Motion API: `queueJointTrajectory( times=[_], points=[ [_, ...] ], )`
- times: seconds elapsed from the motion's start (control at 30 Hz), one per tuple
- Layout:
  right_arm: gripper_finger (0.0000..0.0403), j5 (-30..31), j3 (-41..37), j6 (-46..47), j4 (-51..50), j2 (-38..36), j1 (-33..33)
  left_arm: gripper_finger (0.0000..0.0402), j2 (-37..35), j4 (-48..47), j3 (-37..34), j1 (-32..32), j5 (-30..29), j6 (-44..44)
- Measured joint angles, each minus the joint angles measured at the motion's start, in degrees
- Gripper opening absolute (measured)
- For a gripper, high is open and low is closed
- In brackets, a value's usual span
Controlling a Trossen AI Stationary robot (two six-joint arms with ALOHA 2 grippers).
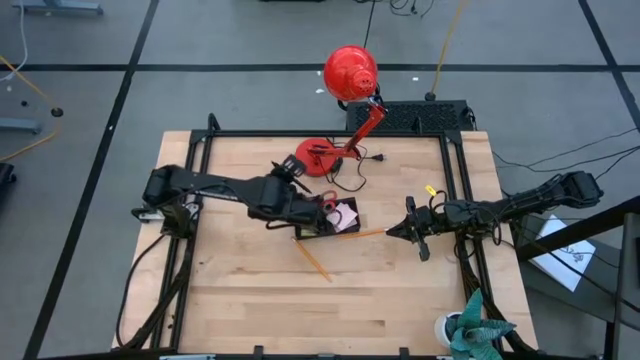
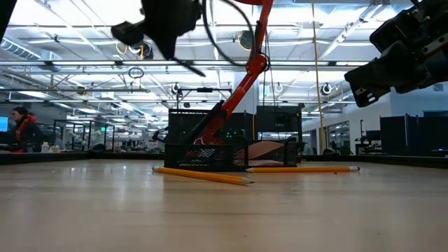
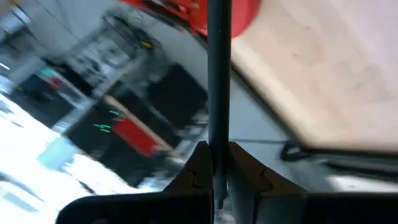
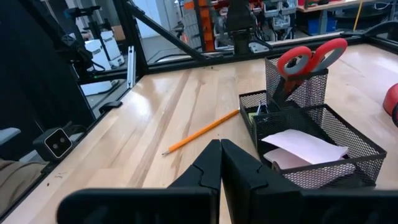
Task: Pick and place office supplies into organizer
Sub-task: Put the black pen into the desk organizer
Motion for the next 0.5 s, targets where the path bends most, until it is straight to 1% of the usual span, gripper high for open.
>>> queueJointTrajectory(
  times=[0.13, 0.17, 0.23, 0.3, 0.4, 0.5],
  points=[
    [0.0004, 0.03, 0.0, 0.01, 0.0, 0.0, 0.01, 0.0013, 0.08, 0.11, -3.08, 0.87, 7.99, -12.33],
    [0.0004, 0.04, 0.0, 0.02, 0.0, 0.0, 0.01, 0.0013, 0.08, 0.17, -3.17, 0.63, 9.22, -14.17],
    [0.0004, 0.04, 0.0, 0.02, 0.0, 0.0, -0.01, 0.0013, -0.05, 0.19, -3.18, -0.34, 9.62, -15.51],
    [0.0004, 0.07, 0.0, 0.01, 0.0, 0.0, 0.01, 0.0013, -0.04, 0.11, -3.18, -1.35, 9.36, -14.1],
    [0.0004, 0.07, 0.0, 0.02, 0.0, 0.0, -0.01, 0.0013, -0.03, 0.18, -3.22, -2.57, 8.68, -8.55],
    [0.0004, 0.09, 0.02, 0.02, 0.0, 0.0, 0.01, 0.0013, -0.04, 0.16, -5.42, -3.16, 4.29, -3.31]
  ],
)
